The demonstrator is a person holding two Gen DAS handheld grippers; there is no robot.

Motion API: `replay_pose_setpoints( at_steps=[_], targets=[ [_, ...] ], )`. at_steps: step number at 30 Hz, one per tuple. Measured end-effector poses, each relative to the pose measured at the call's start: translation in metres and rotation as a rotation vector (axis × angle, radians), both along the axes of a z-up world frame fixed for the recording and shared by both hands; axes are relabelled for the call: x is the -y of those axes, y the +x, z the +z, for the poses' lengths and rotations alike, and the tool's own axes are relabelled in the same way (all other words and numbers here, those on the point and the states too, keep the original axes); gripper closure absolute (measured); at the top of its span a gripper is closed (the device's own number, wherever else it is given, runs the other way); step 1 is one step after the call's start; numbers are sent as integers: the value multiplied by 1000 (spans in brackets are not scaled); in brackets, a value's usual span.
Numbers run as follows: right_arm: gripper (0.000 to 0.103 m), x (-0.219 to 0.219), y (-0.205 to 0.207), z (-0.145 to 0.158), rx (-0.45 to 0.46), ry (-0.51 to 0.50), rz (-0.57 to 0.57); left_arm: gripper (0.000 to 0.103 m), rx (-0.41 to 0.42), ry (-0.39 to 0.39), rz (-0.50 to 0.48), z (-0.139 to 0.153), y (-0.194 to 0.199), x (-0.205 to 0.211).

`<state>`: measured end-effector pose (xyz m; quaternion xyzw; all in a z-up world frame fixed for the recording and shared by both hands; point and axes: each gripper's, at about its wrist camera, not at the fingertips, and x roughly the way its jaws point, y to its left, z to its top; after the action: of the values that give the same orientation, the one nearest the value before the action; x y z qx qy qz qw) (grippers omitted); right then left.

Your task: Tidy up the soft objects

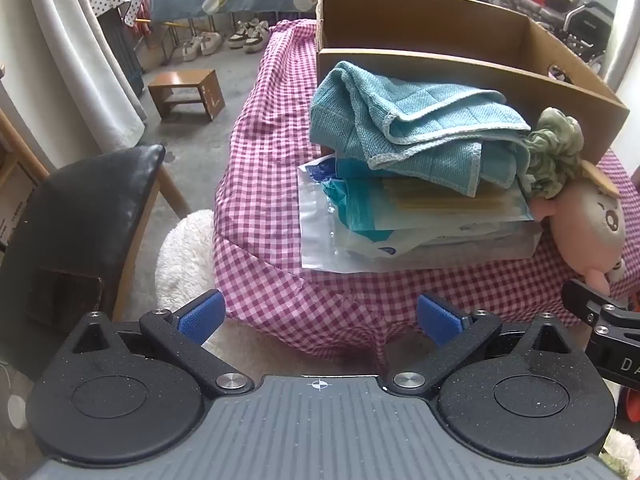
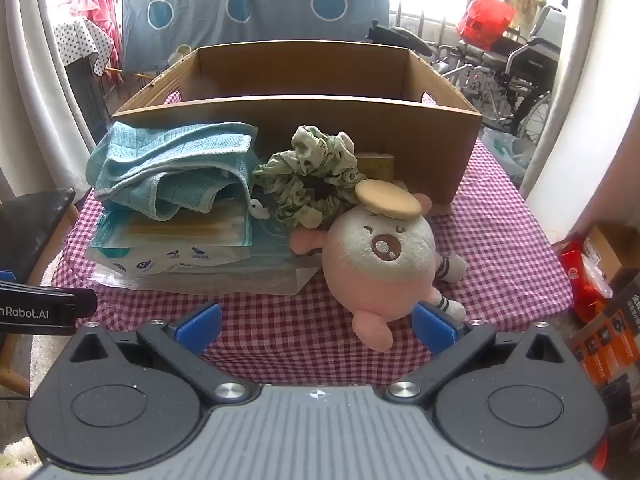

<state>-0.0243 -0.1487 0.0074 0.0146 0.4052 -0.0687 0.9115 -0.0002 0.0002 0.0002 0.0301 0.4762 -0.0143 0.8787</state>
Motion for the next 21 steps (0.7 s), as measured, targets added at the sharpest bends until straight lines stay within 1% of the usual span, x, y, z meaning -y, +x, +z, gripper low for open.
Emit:
replay_pose_setpoints(
  at_steps=[8, 9, 10, 21],
  targets=[
    [0, -6, 1, 5, 10, -23, -6, 1, 18, 3, 0, 4, -7, -3],
    [0, -3, 2, 2, 5, -15, 11, 1, 18, 2, 1, 5, -8, -4],
    [0, -4, 1, 3, 7, -16, 12, 1, -3, 8, -3, 3, 0, 0],
    [0, -2, 2, 3, 0, -17, 11, 1, -6, 10, -2, 0, 0, 0]
  ],
)
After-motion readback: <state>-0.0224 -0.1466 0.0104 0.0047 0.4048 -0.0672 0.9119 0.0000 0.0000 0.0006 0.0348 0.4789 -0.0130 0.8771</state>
